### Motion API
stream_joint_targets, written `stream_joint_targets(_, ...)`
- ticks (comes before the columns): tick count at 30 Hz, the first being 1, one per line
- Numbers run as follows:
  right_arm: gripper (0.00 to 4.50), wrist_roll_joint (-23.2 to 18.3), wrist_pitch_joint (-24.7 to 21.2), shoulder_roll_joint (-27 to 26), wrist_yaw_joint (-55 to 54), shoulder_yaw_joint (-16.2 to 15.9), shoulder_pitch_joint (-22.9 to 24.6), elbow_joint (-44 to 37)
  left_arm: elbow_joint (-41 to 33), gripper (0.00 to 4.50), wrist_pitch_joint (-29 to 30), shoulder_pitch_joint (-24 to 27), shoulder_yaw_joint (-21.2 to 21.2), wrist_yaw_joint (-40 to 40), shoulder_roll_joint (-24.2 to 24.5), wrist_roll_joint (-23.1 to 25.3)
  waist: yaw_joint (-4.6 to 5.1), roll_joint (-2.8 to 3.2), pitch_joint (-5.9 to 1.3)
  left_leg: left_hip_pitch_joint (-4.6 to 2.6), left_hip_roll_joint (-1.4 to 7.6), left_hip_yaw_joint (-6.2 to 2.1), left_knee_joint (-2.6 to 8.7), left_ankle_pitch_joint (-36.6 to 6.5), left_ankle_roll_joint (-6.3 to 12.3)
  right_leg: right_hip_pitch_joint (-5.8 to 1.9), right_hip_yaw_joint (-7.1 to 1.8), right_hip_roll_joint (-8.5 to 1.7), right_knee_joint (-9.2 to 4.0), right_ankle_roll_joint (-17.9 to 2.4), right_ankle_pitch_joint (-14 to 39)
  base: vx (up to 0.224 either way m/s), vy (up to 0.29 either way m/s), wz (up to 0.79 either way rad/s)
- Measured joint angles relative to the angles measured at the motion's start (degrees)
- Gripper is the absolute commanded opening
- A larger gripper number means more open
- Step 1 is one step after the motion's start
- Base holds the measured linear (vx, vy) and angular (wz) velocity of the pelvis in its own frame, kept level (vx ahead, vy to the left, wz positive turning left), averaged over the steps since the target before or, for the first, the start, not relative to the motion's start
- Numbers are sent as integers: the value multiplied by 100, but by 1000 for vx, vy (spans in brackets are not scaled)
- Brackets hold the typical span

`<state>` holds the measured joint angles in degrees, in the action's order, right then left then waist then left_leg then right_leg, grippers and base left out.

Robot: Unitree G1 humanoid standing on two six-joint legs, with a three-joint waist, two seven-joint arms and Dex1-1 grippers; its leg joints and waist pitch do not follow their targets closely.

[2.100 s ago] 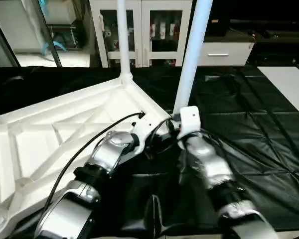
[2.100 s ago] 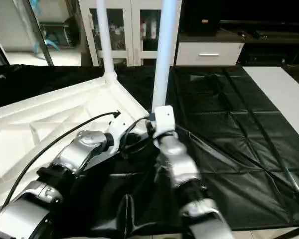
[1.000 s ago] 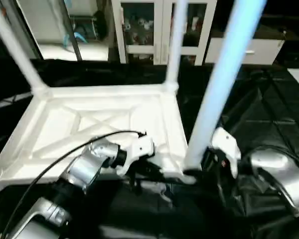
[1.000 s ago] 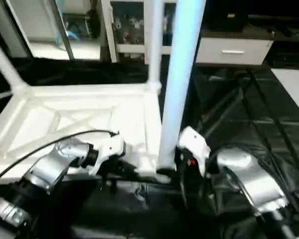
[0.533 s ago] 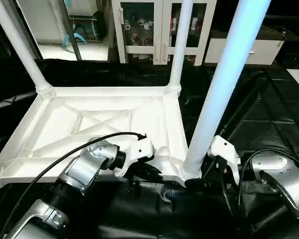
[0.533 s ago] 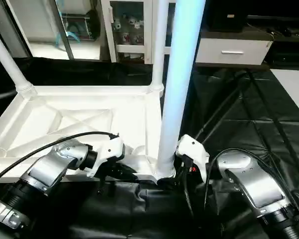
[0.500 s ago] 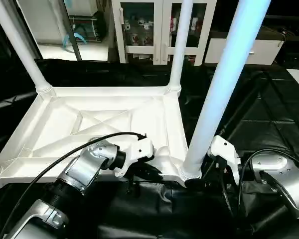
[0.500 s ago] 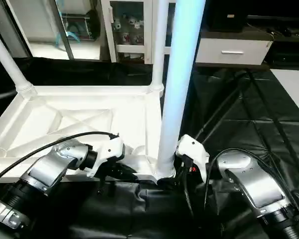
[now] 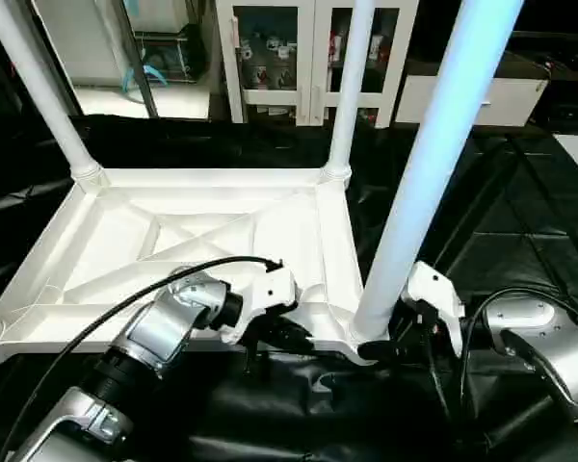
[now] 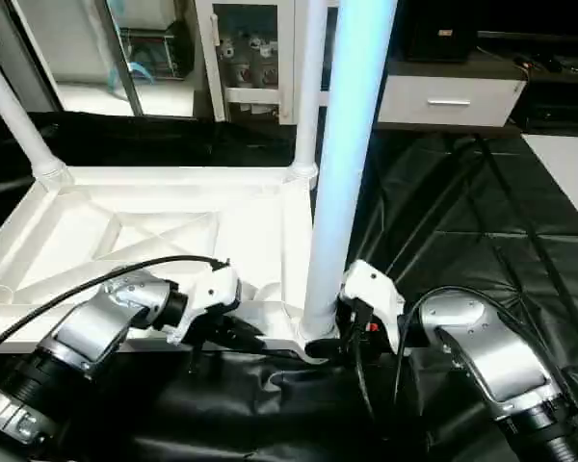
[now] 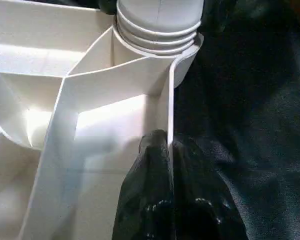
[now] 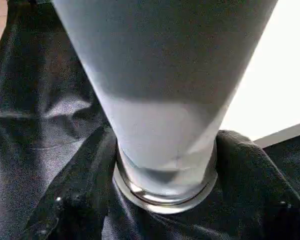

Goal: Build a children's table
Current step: Rotate leg to tighten

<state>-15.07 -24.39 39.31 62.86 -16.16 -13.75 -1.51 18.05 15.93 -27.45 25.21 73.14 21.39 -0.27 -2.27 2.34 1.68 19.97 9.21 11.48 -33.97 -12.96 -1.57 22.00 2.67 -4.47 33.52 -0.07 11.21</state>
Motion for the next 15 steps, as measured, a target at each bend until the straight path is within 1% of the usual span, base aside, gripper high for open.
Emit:
stream_joint_targets(7, 267, 21, -3, -58, -19, 0, -17, 41, 3, 0, 14, 0, -1, 5, 9, 0, 12, -5, -3, -1, 2, 0, -7, 0, 0, 0, -1, 0, 12, 0, 0, 0, 0, 0)
stream_joint_targets(9, 266, 133, 75, -273, -138, 0, -100, 233, 70, 0, -14, -12, -37, -68, -1, 5, 30, -22, -8, -7, 5, 0, -17, 2, -2, 0, 0, 0, 32, 0, 0, 0, 0, 0)
stream_joint_targets(11, 266, 258, 170, -623, -630, 55, -235, 589, 329, 0, -86, -136, -140, -377, -83, 96, 91, -40, -10, -14, 11, -1, -48, -3, -22, -2, -1, 2, 62, -10, -7, 0, 0, 0)
stream_joint_targets(13, 265, 352, 217, -901, -1067, 142, -328, 856, 548, 0, -127, -233, -216, -660, -199, 191, 157, -52, -1, -28, 9, -2, -51, -8, -44, -8, -2, 2, 57, -9, -6, -72, -5, -3)
stream_joint_targets(14, 264, 371, 217, -1075, -1366, 190, -393, 1025, 688, 0, -141, -276, -276, -856, -283, 228, 211, -61, 4, -38, 8, -2, -53, -7, -46, -15, -3, 2, 51, -2, -2, -65, 7, -4)
stream_joint_targets(15, 264, 380, 216, -1212, -1599, 249, -427, 1147, 797, 0, -146, -326, -310, -1006, -363, 252, 229, -70, 10, -40, 7, -3, -58, -7, -47, -17, -4, 2, 49, 0, -1, -55, 13, -5)
